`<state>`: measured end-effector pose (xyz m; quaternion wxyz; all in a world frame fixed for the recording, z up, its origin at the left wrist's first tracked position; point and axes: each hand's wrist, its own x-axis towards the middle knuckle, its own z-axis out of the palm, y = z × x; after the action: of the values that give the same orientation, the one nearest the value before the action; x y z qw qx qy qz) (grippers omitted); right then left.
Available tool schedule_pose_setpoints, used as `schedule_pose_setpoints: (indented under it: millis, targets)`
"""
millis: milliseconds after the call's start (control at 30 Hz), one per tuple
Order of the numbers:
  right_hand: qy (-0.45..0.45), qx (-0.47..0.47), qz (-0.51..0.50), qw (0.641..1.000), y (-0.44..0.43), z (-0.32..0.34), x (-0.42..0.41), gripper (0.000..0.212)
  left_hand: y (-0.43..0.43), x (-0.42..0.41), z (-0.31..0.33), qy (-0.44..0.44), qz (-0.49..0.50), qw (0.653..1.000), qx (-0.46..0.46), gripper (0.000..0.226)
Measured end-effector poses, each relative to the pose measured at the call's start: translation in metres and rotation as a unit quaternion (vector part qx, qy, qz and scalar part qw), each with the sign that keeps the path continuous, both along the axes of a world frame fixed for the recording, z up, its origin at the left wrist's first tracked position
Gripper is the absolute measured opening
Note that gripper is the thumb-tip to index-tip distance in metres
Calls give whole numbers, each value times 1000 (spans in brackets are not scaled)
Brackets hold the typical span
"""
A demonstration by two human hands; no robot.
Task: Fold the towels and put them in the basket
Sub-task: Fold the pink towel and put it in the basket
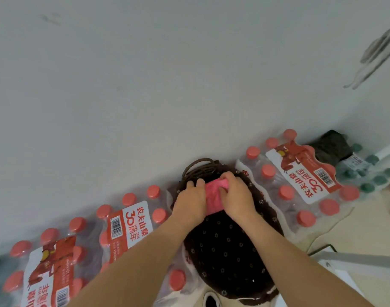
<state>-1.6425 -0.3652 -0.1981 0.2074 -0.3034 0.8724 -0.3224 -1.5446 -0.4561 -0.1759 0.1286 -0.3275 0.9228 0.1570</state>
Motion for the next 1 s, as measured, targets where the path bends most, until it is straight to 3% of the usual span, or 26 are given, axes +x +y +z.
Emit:
schedule_pose_setpoints:
  millis: [167, 267, 467, 567, 700, 800, 1000]
  targets:
    - [52, 53, 23, 997, -12, -22, 0, 39, 1, -14, -14, -68, -60, 994, -59, 47]
    - [88, 97, 43, 990, -12, -27, 2, 46, 2, -21, -13, -94, -40, 993, -53, 52]
    - [271, 81, 95, 954, 8, -23, 16, 44, 2, -20, -13, -128, -41, 989, -55, 52]
    - [249, 138, 174, 943, 6, -23, 18, 45, 3, -19, -9, -134, -60, 986, -78, 44]
    - [234, 178, 194, 936, 3, -19, 15, 50, 2, -9, 4, -95, -145, 970, -170, 23]
    - [237, 179, 195, 935, 3, -19, 16, 51, 0, -1, -1, -118, -219, 954, -170, 29]
    - [227, 199, 154, 941, 6, -20, 20, 64, 11, 4, -7, -167, -192, 945, -205, 31]
